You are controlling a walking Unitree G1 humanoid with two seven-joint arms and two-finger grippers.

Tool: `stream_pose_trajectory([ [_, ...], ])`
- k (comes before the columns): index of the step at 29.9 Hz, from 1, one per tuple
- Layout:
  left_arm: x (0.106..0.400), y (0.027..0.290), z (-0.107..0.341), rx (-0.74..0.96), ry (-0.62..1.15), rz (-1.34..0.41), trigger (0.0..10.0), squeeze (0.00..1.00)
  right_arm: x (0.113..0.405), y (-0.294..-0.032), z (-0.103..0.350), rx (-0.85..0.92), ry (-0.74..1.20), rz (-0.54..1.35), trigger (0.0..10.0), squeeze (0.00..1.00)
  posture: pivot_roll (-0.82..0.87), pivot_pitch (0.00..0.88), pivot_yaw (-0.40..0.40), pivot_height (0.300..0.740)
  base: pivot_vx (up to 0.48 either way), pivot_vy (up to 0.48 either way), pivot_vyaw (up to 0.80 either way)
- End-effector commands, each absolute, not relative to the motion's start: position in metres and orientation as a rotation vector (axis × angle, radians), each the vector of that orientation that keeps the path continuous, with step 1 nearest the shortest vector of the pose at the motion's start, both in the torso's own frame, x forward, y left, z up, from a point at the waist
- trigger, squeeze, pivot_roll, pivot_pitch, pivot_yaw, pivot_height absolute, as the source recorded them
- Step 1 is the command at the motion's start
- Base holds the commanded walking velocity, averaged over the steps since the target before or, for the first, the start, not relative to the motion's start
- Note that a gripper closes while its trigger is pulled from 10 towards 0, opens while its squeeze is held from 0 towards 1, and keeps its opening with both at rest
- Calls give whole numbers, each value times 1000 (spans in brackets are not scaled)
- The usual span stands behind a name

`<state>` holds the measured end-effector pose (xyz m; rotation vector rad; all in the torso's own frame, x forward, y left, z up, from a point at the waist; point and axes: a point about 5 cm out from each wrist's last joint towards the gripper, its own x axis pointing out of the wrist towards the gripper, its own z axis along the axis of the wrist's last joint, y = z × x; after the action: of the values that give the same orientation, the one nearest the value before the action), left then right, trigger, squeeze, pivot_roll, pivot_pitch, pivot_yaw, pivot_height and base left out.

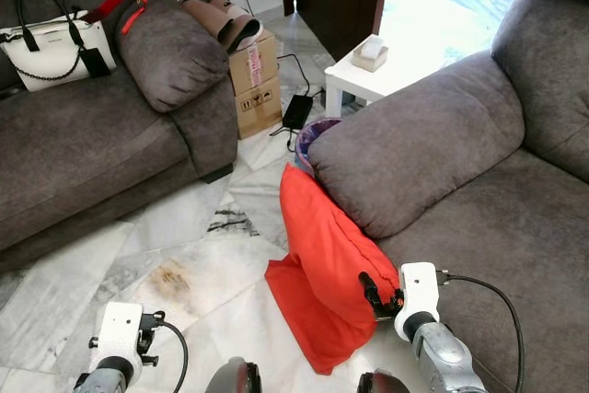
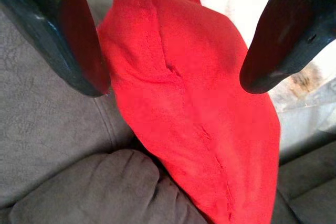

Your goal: Move the pillow to the sofa from floor

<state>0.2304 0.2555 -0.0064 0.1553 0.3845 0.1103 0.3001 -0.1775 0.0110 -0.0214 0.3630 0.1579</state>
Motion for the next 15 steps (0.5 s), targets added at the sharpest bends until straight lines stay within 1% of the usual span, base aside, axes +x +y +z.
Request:
stream_pose_trajectory([
  [1, 224, 258, -11, 166, 409, 114, 10000, 0, 296, -177, 5, -26, 397, 156, 10000, 0, 157, 214, 75, 642, 0, 0, 0],
  [9, 218, 259, -14, 166, 414, 118, 10000, 0, 294, -185, 3, -77, 433, 128, 10000, 0, 163, 220, 75, 642, 0, 0, 0],
  [15, 216, 257, -15, 156, 416, 103, 10000, 0, 294, -182, 1, -74, 452, 149, 10000, 0, 164, 224, 82, 642, 0, 0, 0],
])
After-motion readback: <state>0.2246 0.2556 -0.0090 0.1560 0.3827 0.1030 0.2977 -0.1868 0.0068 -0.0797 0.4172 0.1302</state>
